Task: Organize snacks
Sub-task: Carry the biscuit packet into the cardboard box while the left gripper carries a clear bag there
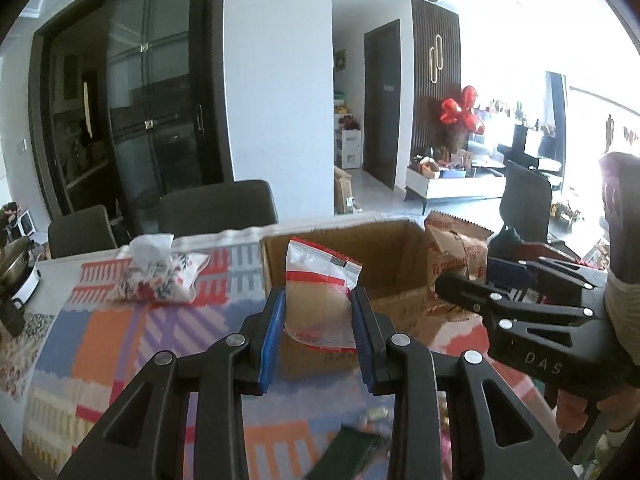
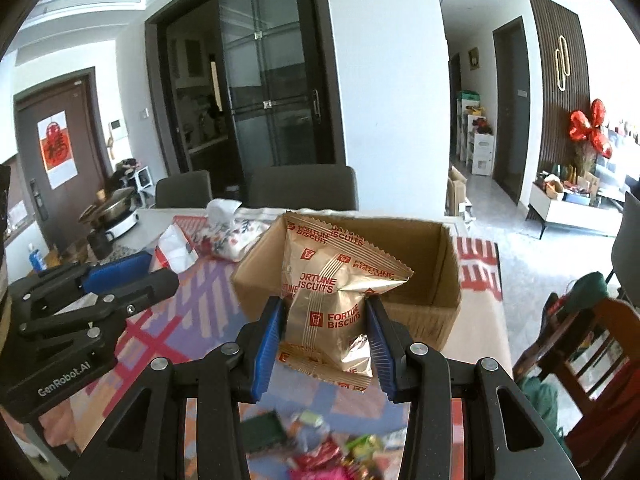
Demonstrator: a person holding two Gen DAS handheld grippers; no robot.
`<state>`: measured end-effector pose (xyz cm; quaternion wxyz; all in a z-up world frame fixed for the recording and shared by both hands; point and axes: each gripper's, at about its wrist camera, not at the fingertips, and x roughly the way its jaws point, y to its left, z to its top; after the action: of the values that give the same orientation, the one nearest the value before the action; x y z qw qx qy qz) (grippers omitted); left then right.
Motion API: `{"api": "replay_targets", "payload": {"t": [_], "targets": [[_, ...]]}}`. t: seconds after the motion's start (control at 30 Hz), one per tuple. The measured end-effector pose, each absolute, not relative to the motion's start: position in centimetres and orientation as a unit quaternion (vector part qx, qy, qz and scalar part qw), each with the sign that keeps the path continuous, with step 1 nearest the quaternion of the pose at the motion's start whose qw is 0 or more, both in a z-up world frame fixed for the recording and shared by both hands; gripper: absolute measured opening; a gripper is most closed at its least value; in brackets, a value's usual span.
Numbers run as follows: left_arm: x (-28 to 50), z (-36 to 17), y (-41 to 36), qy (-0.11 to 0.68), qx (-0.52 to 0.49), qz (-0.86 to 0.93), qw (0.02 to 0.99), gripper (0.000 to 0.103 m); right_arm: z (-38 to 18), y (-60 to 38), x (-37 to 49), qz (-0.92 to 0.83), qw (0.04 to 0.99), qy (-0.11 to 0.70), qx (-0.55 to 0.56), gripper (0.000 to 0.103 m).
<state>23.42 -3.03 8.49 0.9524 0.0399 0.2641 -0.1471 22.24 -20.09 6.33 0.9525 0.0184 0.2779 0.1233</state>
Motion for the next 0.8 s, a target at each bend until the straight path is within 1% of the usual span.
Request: {"api": "replay_targets", "payload": {"t": [0.13,0.43,0.8], "targets": [[26.0,8.9,-3.5,0.273,0.027,-0.158,0.949,0.033,7.1,-20.3,24.2,0.118,0.953,0.279,0.011,0.043],[31.7,6.8,-5.4,0.31,0.022,-0.158,0.937,0.033,6.2,-22.0,28.7,0.111,0.946,0.304,0.016,0.043],[35.0,5.0,-7.0,0.355,0.019,-0.149,0.923,0.034,4.3,-23.3,32.5,0.098,0.936,0.337,0.018,0.043]]}}
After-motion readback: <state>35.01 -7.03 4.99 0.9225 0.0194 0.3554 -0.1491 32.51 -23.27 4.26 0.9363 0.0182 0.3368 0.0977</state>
